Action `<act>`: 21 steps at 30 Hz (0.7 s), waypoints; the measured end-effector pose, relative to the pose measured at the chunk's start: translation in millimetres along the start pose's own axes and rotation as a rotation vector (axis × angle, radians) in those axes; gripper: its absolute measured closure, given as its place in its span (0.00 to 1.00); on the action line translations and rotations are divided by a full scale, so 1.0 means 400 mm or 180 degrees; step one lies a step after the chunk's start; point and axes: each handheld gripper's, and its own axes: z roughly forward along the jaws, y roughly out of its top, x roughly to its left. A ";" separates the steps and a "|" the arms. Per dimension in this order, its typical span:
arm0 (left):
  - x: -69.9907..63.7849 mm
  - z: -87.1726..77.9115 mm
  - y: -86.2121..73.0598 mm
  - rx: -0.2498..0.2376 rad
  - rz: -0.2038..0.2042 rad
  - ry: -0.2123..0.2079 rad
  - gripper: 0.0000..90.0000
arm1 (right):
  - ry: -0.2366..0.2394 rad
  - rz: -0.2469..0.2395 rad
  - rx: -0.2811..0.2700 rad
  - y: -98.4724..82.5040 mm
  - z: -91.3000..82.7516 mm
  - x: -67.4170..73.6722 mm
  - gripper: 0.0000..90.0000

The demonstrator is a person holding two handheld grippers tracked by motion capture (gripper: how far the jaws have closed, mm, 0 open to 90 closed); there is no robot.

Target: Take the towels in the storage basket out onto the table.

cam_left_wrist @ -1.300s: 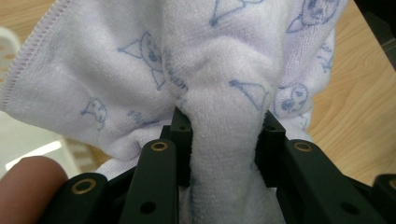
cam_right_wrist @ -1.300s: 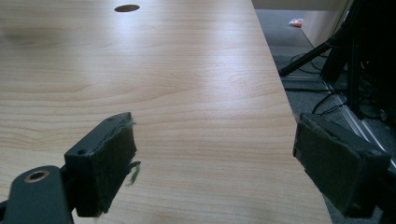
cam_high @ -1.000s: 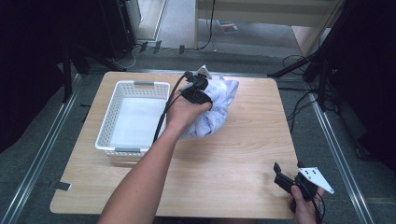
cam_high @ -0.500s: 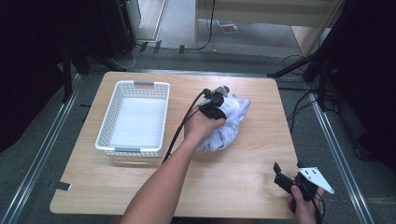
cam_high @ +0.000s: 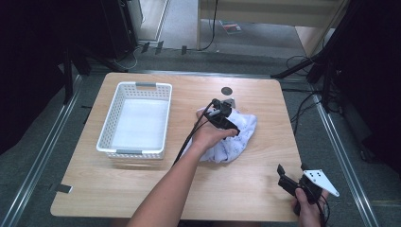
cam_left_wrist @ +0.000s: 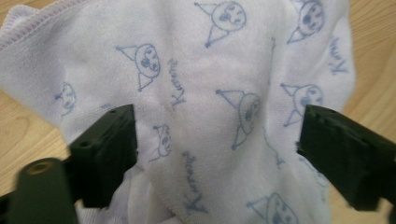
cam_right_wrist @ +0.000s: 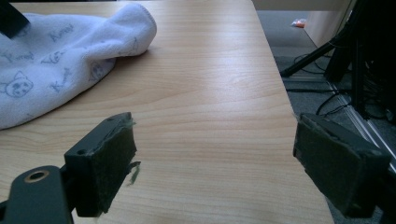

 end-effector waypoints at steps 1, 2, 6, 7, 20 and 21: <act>0.005 -0.009 0.000 0.0008 -0.0010 -0.0026 0.06 | -0.0003 0.0004 0.0002 0.000 0.000 0.000 0.15; 0.008 -0.018 -0.001 0.0005 -0.0026 -0.0060 0.03 | -0.0003 0.0001 0.0001 0.000 0.000 0.000 0.15; 0.032 -0.052 -0.008 0.0003 -0.0049 -0.0035 0.00 | 0.0007 0.0005 0.0004 0.000 0.000 0.000 0.15; 0.039 -0.059 -0.009 -0.0014 -0.0067 -0.0031 0.00 | 0.0003 0.0004 0.0005 0.000 0.000 0.000 0.15; 0.142 -0.176 -0.031 -0.0127 -0.0173 0.0089 0.00 | -0.0003 0.0021 0.0016 0.000 0.000 0.001 0.15; 0.150 -0.186 -0.035 -0.0145 -0.0193 0.0107 0.00 | -0.0003 0.0019 0.0017 0.000 0.000 0.001 0.15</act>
